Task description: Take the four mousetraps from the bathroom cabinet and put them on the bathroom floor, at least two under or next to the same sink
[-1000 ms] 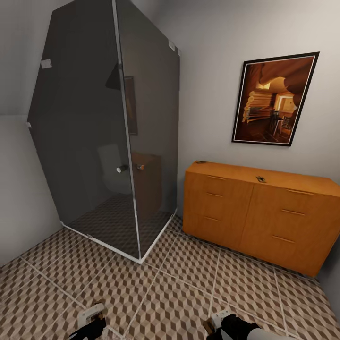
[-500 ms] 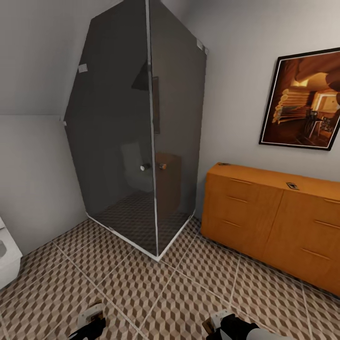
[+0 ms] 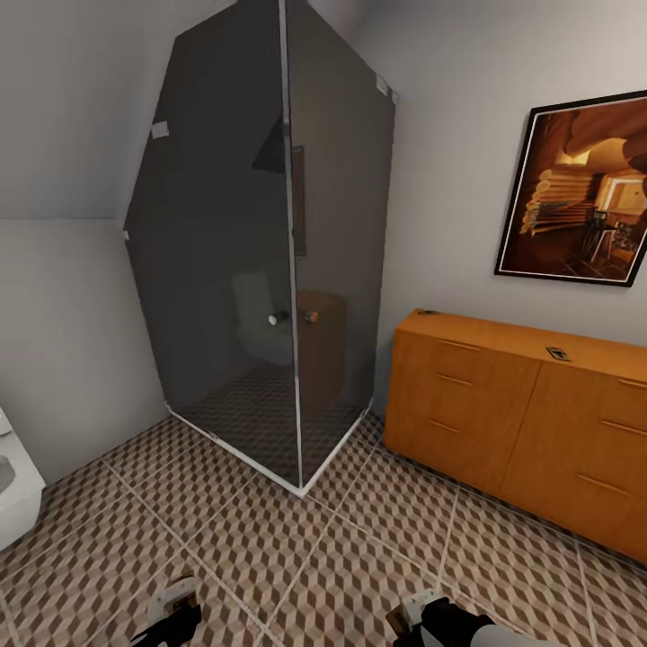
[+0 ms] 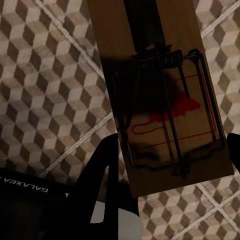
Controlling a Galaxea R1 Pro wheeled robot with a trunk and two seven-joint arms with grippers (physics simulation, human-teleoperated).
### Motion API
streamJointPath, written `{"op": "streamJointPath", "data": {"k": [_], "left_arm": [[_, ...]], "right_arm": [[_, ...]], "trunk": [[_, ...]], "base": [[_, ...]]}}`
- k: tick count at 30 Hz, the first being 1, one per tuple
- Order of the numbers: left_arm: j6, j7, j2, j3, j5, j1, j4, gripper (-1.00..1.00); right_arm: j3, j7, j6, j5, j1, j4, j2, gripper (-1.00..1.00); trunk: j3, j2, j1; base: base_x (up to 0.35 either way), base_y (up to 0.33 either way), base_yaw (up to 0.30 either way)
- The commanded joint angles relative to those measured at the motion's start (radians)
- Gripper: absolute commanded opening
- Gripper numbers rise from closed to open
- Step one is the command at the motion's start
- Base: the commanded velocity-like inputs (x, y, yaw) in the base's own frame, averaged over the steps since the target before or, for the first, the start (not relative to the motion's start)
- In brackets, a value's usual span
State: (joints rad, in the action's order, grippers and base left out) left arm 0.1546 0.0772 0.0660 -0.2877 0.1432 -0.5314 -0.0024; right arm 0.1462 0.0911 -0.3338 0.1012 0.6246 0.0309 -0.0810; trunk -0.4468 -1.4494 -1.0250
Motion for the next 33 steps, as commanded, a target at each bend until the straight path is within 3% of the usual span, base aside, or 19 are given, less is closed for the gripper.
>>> {"op": "streamJointPath", "data": {"k": [1,33], "left_arm": [[0.003,0.003,0.0,0.004,0.009,-0.001,0.002,-1.0],[0.003,0.004,-0.002,0.004,0.009,-0.001,0.002,-1.0]], "right_arm": [[0.006,0.005,-0.002,0.007,0.001,0.001,-0.001,-1.0],[0.006,0.003,-0.004,0.009,0.001,0.001,-0.008,-1.0]], "trunk": [[-0.001,-0.001,0.0],[-0.001,-0.001,0.0]], "base": [[0.0,0.0,0.037],[0.0,0.0,0.279]]}}
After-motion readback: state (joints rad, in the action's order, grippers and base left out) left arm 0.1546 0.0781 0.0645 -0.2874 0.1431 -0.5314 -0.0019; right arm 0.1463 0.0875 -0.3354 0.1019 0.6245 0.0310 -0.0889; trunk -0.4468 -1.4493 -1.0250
